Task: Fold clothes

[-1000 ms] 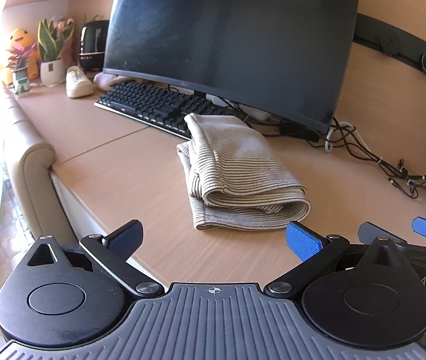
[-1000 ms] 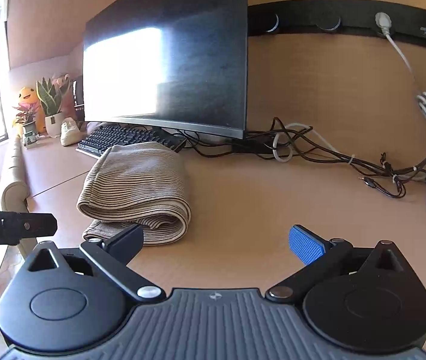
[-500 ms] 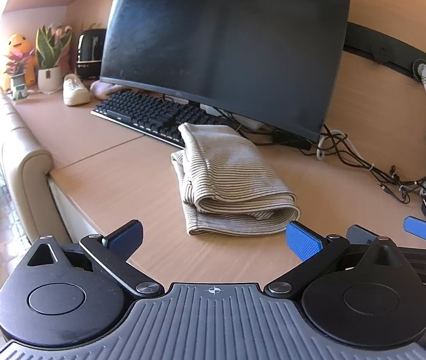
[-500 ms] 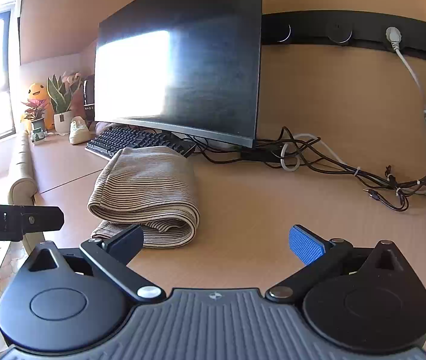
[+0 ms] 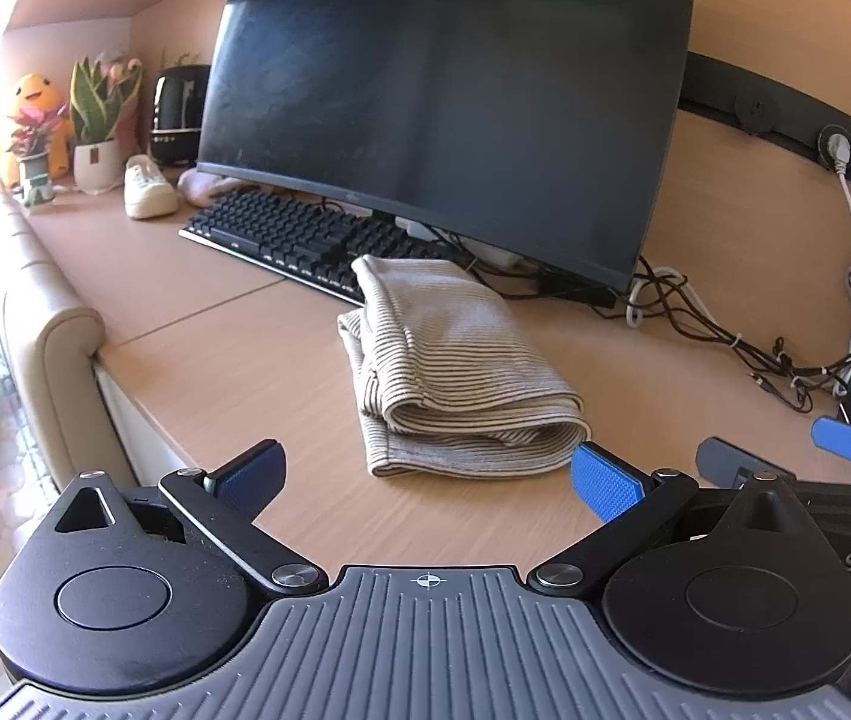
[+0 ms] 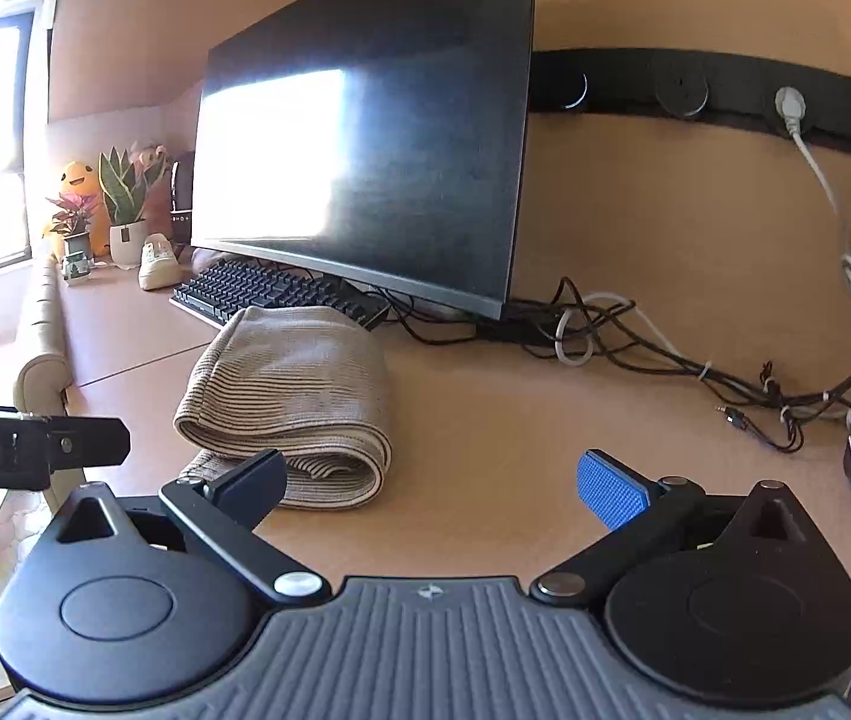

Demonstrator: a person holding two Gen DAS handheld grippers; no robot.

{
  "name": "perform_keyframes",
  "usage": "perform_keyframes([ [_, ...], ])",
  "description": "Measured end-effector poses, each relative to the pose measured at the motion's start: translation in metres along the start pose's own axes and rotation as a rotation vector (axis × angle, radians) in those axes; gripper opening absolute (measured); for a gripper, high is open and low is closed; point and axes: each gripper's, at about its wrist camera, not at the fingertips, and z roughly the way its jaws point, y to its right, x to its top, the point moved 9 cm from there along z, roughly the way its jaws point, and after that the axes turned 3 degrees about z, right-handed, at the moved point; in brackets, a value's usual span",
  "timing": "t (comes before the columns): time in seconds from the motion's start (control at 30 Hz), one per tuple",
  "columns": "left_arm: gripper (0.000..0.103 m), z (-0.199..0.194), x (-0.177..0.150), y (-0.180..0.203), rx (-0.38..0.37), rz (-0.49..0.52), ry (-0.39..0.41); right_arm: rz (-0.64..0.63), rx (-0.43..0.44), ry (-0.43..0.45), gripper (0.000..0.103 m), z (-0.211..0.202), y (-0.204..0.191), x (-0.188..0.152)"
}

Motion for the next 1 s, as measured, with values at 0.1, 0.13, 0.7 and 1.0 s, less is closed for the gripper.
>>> perform_keyframes([
  [0.1, 0.103, -0.0002, -0.0001, -0.0007, 0.006, 0.003, -0.001, 0.004, 0.003, 0.004, 0.103, -0.0012, -0.0002, 0.0032],
  [0.13, 0.103, -0.0006, -0.0004, -0.0005, 0.008, 0.005, -0.002, 0.006, 0.005, 0.005, 0.103, -0.0016, -0.0003, 0.0042],
  [0.7, 0.103, -0.0031, -0.0048, -0.0014, 0.012, 0.017, -0.012, 0.003, 0.010, -0.004, 0.103, -0.0041, -0.0023, 0.0073],
  [1.0, 0.103, -0.0014, -0.0063, -0.0029, 0.014, 0.016, -0.022, -0.007, 0.018, -0.019, 0.103, -0.0011, -0.0055, 0.0062],
])
